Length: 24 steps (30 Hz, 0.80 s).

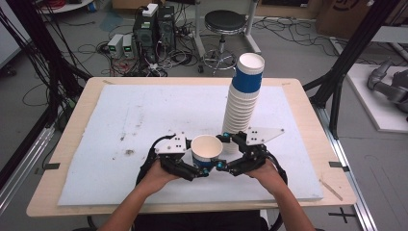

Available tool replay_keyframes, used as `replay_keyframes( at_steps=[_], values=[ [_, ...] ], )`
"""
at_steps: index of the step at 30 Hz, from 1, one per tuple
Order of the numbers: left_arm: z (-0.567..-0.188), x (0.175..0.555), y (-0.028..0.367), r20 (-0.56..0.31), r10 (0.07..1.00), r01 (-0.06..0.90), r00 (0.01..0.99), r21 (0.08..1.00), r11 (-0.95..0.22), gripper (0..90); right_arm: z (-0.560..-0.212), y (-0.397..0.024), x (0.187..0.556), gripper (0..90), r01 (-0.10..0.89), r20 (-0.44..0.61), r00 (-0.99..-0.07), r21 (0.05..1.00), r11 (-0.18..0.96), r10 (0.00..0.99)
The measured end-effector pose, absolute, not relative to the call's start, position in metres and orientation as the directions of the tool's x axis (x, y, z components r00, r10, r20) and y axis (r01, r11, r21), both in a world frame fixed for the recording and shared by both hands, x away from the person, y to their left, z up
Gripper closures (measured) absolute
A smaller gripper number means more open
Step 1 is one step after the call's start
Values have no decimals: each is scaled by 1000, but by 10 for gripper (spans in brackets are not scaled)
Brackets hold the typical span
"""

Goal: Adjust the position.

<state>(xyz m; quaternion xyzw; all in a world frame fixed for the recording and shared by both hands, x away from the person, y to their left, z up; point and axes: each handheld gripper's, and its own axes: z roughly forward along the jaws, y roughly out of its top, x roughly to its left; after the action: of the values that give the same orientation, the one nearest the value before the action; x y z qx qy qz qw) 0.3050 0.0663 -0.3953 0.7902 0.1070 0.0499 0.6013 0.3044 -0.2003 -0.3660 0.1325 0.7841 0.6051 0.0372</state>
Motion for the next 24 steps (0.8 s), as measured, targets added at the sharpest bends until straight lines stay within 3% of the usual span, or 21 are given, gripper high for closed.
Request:
replay_keyframes(
  at_steps=[11, 24],
  values=[
    [-391, 315, 90, -49, 338, 132, 940, 965, -228, 260, -360, -227, 303, 188, 141, 22, -932, 942, 304, 362],
    [-384, 322, 119, -47, 446, 139, 894, 975, -176, 261, -366, -271, 302, 187, 180, 1, -870, 932, 316, 492]
  ],
)
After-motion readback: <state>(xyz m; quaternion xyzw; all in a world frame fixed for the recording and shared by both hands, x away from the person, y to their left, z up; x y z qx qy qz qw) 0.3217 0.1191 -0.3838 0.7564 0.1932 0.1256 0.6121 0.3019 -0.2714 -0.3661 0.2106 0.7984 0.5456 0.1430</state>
